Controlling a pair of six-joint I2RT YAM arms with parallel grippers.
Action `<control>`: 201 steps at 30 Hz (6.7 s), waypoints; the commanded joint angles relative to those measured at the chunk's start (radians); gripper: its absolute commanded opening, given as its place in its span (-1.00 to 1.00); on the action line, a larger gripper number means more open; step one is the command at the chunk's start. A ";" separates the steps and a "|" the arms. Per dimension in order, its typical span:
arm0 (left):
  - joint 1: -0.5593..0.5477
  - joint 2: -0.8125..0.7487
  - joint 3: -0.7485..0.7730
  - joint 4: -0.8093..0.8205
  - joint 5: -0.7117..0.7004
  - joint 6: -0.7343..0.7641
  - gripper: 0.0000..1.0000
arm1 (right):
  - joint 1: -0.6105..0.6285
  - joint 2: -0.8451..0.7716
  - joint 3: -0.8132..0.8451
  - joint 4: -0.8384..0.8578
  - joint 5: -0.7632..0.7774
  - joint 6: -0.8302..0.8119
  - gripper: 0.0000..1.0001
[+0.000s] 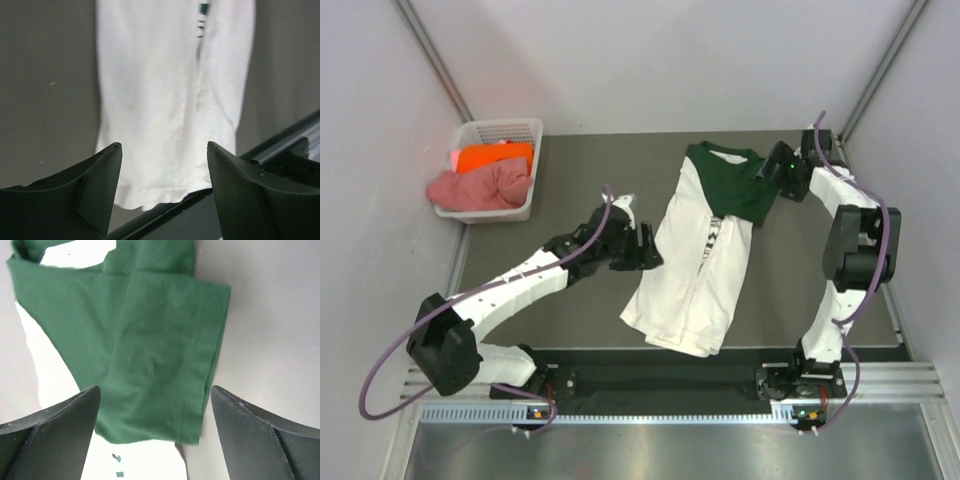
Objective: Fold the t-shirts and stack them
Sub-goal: Fold the tshirt
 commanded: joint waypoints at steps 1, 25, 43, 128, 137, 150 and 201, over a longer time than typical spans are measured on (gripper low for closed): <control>0.081 -0.046 -0.049 -0.074 -0.006 0.046 0.47 | -0.011 0.082 0.091 0.001 0.014 0.007 0.82; 0.296 -0.136 -0.291 0.046 0.069 0.046 0.88 | 0.138 0.573 0.738 -0.161 -0.115 0.078 0.70; 0.327 -0.173 -0.359 0.090 0.117 0.031 0.98 | 0.203 -0.353 -0.236 0.053 0.101 -0.009 0.99; 0.054 -0.070 -0.385 0.199 0.308 -0.148 -1.00 | 0.947 -1.226 -0.975 -0.330 0.376 0.534 -1.00; 0.175 0.061 -0.169 0.187 0.359 -0.110 -1.00 | 0.730 -1.071 -0.809 -0.219 0.391 0.296 -1.00; 0.298 0.534 0.351 0.162 0.397 -0.075 -1.00 | 0.320 -0.594 -0.528 -0.019 0.140 0.041 -1.00; 0.473 0.322 0.042 0.221 0.391 0.091 0.80 | 0.079 -0.694 -0.873 0.162 -0.216 -0.059 0.48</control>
